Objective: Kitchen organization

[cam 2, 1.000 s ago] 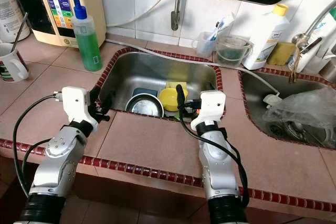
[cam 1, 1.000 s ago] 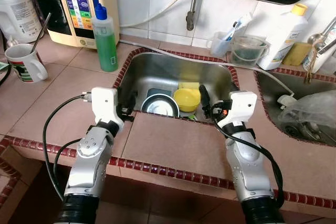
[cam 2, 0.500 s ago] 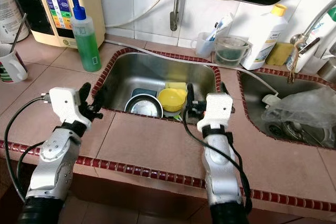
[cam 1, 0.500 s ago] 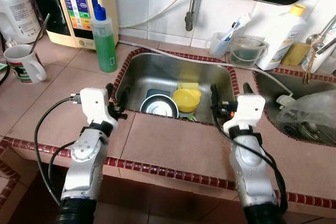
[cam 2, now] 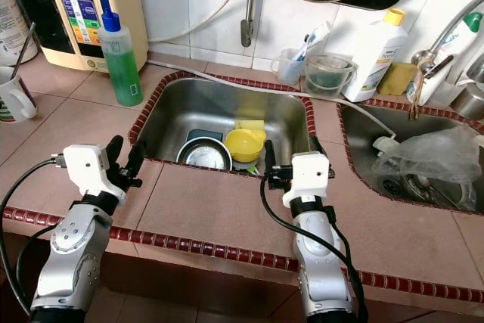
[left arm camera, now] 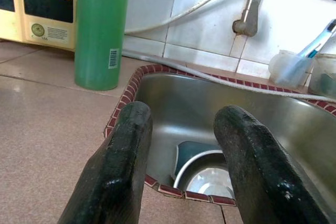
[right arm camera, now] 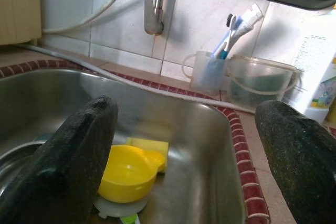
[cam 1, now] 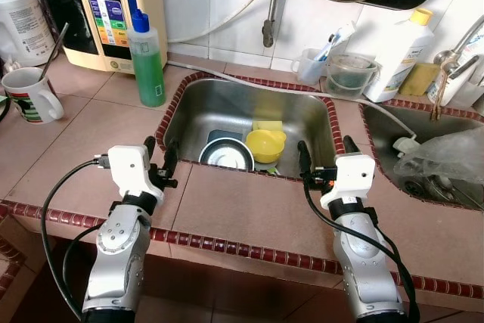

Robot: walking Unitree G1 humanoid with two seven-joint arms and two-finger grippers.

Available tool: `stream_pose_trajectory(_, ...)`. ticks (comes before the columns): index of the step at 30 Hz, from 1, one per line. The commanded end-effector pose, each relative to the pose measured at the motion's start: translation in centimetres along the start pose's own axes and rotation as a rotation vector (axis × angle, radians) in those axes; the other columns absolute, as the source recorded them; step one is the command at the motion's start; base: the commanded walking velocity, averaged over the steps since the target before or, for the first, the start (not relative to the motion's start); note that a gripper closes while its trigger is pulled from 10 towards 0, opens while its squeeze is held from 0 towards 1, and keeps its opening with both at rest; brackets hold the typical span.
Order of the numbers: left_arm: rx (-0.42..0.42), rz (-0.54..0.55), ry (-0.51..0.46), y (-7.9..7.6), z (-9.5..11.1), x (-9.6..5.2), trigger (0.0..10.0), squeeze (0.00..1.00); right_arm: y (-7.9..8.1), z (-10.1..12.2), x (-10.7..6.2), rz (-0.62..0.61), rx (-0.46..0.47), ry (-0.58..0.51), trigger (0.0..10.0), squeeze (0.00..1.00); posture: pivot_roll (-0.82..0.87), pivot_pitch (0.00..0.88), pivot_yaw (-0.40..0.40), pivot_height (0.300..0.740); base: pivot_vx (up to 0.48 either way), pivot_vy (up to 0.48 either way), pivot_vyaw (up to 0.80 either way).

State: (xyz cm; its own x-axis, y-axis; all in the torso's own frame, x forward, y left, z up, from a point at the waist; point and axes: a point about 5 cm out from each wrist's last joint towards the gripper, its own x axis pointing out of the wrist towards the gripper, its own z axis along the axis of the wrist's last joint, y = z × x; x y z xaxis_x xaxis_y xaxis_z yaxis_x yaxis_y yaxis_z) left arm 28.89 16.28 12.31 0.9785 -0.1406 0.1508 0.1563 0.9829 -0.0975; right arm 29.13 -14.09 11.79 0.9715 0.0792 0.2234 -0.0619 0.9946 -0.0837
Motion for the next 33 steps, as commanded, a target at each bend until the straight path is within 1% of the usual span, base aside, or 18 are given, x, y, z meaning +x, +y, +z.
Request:
stream_pose_trajectory(1,0.015,-0.034,-0.001,-0.5,0.2,0.1,10.0,0.0,-0.3,0.3,0.2,0.003,-0.011,-0.003,10.0,0.0,0.06,0.0,-0.076,0.74,0.0,0.0,0.0)
stream_pose_trajectory(3,0.047,-0.047,0.015,-0.7,0.0,0.0,10.0,0.0,-0.7,0.3,0.3,0.002,-0.02,0.0,10.0,0.0,0.06,0.0,-0.076,0.74,0.0,0.0,0.0)
stream_pose_trajectory(6,0.055,-0.052,0.017,-0.8,0.1,-0.1,10.0,0.0,-1.5,0.2,0.2,-0.004,-0.038,0.009,10.0,0.0,0.06,0.0,-0.079,0.74,0.0,0.0,0.0)
stream_pose_trajectory(9,0.057,-0.054,0.02,-0.8,0.0,-0.1,10.0,0.0,-1.7,0.1,0.1,-0.005,-0.04,0.015,10.0,0.0,0.06,0.0,-0.081,0.74,0.0,0.0,0.0)
stream_pose_trajectory(21,0.073,-0.071,-0.003,-0.9,0.9,0.2,10.0,0.0,-1.7,0.4,0.2,0.005,-0.022,0.004,10.0,0.0,0.07,0.0,-0.082,0.74,0.0,0.0,0.0)
stream_pose_trajectory(33,0.082,-0.071,0.006,-0.8,0.9,0.1,10.0,0.0,-1.4,0.2,0.2,0.014,-0.014,0.014,10.0,0.0,0.08,0.0,-0.085,0.74,0.0,0.0,0.0)
